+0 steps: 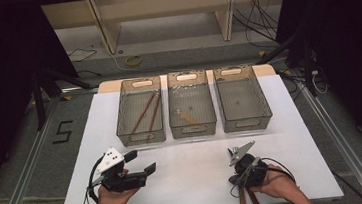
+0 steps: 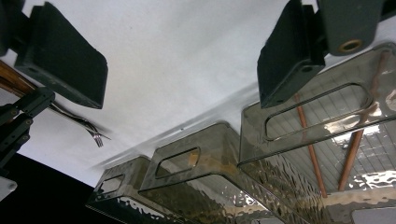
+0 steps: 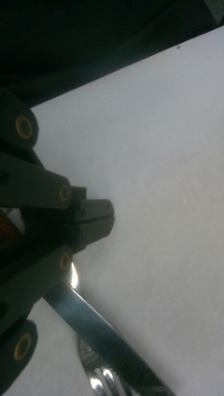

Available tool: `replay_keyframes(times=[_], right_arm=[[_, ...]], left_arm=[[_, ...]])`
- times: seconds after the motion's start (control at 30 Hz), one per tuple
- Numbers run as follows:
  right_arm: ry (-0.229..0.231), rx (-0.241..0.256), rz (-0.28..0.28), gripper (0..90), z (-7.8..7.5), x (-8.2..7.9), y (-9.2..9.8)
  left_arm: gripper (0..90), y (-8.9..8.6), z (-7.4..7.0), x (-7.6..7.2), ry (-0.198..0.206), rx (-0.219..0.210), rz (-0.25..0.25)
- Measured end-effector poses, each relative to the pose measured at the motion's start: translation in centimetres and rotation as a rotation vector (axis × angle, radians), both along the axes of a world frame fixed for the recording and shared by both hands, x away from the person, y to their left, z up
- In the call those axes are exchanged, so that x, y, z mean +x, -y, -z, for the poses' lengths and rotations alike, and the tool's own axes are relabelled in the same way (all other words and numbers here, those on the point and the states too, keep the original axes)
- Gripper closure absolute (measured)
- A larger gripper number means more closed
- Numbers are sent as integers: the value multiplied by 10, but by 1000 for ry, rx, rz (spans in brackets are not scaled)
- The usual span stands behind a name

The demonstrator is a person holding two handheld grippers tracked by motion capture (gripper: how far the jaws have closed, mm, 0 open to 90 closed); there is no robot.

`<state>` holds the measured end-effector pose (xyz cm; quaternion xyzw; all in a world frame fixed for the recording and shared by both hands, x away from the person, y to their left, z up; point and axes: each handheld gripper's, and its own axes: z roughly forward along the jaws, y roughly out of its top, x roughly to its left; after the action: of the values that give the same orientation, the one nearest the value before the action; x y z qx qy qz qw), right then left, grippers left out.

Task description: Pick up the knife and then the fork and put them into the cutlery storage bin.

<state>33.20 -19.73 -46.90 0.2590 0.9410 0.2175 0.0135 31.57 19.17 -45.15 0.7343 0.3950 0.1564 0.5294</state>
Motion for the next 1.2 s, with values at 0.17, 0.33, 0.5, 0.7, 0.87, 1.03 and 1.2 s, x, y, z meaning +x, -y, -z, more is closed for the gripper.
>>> replay_keyframes(times=[0.17,0.33,0.5,0.7,0.87,1.03,1.2], right_arm=[[-3,-7,12,900,-1,2,7],[0,-18,28,900,-2,4,12],[1,-33,31,900,-3,5,16],[6,-41,29,900,-3,7,20],[-3,-35,40,900,-3,7,21],[11,11,55,900,-7,7,24],[39,79,82,822,-18,8,31]], left_arm=[[157,0,0,0,2,1,1],[157,0,0,0,2,1,2],[157,-1,0,0,3,1,0],[157,-1,0,0,4,1,-1],[157,0,0,0,5,0,-1],[157,-1,0,0,5,0,-1],[157,-1,0,0,5,-1,0]])
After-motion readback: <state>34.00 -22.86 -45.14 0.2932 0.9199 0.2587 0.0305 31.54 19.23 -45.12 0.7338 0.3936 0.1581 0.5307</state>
